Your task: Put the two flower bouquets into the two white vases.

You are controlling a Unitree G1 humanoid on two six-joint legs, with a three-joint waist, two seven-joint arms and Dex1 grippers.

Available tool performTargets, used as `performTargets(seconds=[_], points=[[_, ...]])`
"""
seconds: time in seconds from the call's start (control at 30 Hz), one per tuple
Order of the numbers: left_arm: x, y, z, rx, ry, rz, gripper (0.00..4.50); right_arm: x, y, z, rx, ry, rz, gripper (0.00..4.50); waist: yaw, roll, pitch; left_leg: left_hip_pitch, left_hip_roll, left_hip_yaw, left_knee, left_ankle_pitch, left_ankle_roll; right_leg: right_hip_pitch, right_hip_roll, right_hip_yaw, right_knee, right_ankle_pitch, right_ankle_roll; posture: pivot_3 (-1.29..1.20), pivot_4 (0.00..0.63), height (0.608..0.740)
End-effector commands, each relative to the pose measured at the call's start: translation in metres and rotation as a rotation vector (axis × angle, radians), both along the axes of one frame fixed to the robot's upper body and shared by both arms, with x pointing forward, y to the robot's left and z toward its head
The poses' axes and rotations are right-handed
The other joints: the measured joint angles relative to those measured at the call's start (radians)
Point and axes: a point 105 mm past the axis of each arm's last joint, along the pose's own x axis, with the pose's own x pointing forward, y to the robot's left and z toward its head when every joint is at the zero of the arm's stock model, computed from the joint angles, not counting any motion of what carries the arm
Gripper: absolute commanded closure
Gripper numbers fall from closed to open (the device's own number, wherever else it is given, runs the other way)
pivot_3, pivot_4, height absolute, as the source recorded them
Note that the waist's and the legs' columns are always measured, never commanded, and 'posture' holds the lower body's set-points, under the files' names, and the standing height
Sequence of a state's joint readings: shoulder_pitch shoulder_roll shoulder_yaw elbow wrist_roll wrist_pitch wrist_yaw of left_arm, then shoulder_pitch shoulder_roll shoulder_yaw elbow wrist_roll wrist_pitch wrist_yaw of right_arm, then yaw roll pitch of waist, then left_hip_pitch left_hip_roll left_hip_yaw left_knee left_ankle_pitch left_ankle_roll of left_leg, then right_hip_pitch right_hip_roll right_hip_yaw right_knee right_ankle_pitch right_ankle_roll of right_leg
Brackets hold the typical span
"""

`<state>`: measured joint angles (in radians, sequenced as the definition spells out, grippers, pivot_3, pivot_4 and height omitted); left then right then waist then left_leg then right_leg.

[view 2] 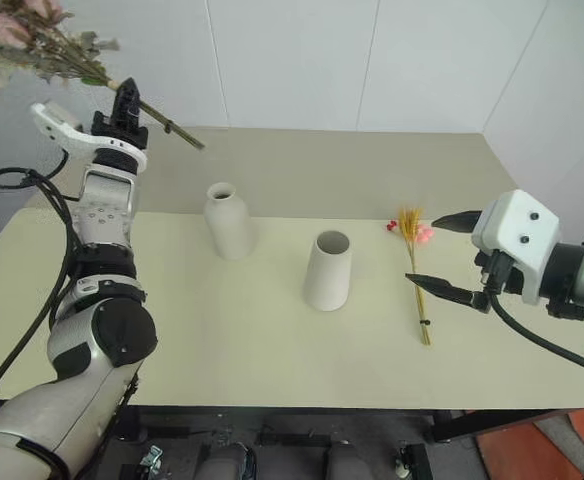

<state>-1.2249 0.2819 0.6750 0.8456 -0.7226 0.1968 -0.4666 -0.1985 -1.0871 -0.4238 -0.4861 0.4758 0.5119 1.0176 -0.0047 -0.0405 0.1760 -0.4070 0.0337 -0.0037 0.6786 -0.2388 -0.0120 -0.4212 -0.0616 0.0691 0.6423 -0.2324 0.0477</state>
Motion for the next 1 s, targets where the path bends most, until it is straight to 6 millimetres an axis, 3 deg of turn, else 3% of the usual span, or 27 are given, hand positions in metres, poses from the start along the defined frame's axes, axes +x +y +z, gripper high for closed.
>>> performTargets(seconds=[0.03,0.37,0.53,1.0], points=[[-0.004,-0.012,0.026,0.139,-0.088,-0.008,4.39,-0.005,-0.002,0.012,0.006,-0.059,-0.019,0.0,-0.004,0.0,0.0,0.0,0.0,0.0,0.0,0.0,0.0,0.0,0.0,0.0,0.0,0.0,0.0,0.0,0.15,0.74],[-0.002,-0.032,0.008,0.43,-0.106,-0.051,4.39,-0.009,-0.005,0.012,0.002,-0.067,-0.049,0.0,-0.009,0.0,0.0,0.0,0.0,0.0,0.0,0.0,0.0,0.0,0.0,0.0,0.0,0.0,0.0,0.0,0.15,0.74],[0.002,-0.03,-0.009,0.44,-0.061,-0.042,4.39,-0.008,-0.004,0.011,0.009,-0.069,-0.05,0.0,-0.01,0.0,0.0,0.0,0.0,0.0,0.0,0.0,0.0,0.0,0.0,0.0,0.0,0.0,0.0,0.0,0.15,0.74],[0.002,-0.043,-0.028,0.556,-0.061,-0.069,4.39,-0.007,-0.007,0.01,0.014,-0.068,-0.063,0.0,-0.008,0.0,0.0,0.0,0.0,0.0,0.0,0.0,0.0,0.0,0.0,0.0,0.001,0.0,0.0,0.0,0.15,0.74]])
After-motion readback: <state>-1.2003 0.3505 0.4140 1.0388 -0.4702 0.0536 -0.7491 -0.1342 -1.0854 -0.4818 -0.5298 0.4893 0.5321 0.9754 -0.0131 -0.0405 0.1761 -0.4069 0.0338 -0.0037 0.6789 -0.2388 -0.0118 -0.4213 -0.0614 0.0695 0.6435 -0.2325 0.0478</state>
